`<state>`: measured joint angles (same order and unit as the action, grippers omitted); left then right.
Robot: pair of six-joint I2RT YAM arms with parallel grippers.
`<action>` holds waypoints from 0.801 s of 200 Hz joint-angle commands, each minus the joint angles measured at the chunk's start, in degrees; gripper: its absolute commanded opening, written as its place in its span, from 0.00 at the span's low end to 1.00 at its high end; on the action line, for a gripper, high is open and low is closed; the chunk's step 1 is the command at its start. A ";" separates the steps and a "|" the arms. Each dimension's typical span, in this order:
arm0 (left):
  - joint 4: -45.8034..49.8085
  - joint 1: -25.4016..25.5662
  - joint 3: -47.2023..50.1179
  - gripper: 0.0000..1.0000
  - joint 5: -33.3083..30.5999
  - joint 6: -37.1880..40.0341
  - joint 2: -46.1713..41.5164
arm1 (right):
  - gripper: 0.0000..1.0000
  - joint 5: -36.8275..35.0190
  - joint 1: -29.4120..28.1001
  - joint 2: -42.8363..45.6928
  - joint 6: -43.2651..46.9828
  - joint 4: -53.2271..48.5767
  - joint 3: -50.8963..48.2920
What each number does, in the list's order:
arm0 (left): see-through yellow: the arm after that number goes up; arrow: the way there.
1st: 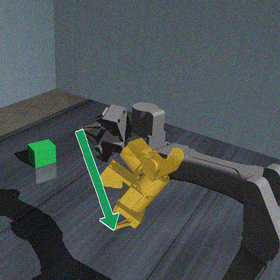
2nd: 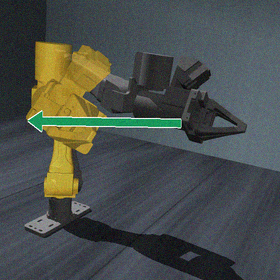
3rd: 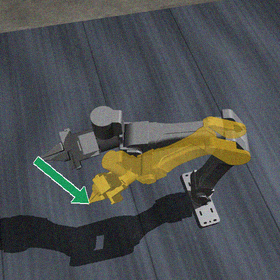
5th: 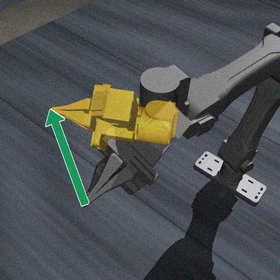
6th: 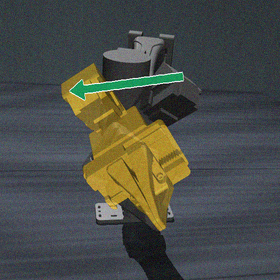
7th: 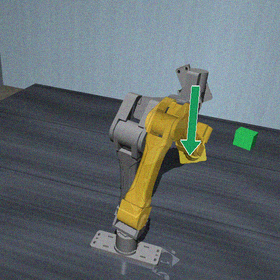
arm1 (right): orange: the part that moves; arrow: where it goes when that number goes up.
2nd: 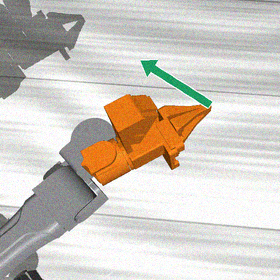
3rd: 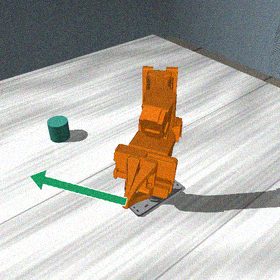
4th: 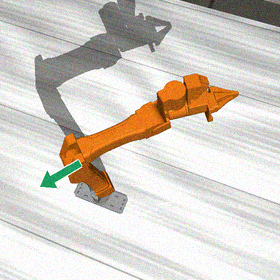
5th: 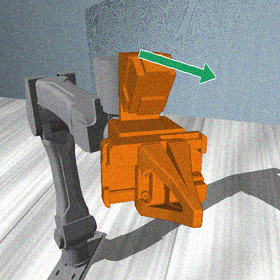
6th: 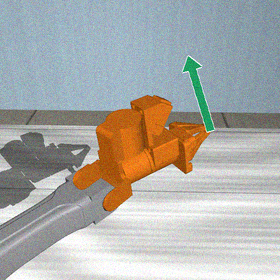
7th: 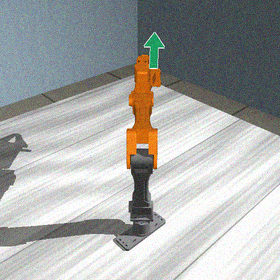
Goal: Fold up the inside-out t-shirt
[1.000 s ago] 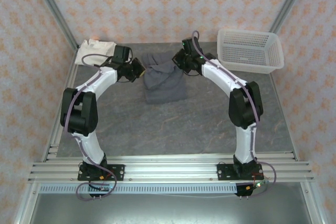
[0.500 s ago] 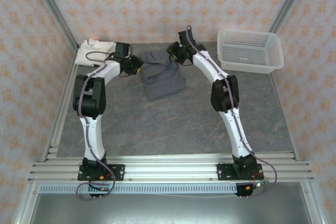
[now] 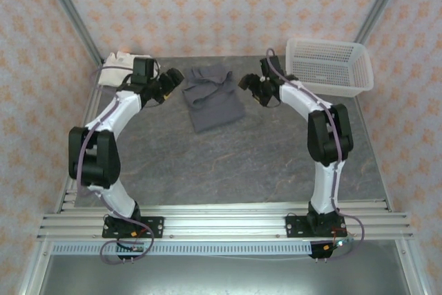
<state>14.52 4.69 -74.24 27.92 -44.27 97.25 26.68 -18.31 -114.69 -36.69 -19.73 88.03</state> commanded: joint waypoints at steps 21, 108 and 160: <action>1.30 5.18 10.03 0.79 2.91 3.94 2.26 | 0.70 9.42 -1.91 -3.41 2.48 10.29 -6.34; 4.12 7.22 5.17 0.23 6.69 4.87 15.00 | 0.08 9.36 -3.75 -4.98 -2.15 9.20 -6.37; 0.31 9.86 23.98 0.07 11.10 2.92 4.03 | 0.05 5.92 -8.59 11.65 -9.36 15.04 -30.14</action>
<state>12.49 12.32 -59.70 37.85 -40.64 107.46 35.14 -23.40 -112.77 -41.54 -6.59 67.83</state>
